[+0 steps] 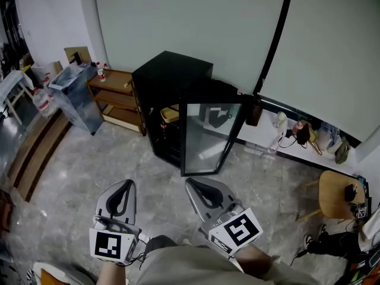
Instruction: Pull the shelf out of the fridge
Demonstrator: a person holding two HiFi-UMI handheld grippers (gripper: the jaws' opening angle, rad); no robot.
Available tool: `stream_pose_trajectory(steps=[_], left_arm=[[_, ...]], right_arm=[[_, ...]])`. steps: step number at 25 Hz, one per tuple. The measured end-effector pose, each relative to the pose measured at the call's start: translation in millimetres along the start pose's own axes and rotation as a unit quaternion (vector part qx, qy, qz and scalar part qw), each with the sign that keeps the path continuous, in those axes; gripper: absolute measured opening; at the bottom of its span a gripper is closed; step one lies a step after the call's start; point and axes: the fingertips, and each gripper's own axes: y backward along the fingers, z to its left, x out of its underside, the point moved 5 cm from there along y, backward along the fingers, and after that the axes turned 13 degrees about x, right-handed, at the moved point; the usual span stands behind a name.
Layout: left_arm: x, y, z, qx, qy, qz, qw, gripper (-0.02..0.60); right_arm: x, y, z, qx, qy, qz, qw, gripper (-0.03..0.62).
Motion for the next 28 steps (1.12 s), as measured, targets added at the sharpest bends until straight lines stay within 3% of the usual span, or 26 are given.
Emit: stream_pose_trajectory(steps=[13,28], left_arm=[[9.5,-20.4,14.5,0.008,0.002,0.005,1.0000,0.009],[28.4,-87.9,83.2,0.024,0.016,0.006,0.9996,0.009]], right_arm=[[9.5,-20.9,-9.6,0.004,0.002,0.010,1.000,-0.003],[22.2,-107.1,-38.1,0.017,0.013,0.024,0.999,-0.003]])
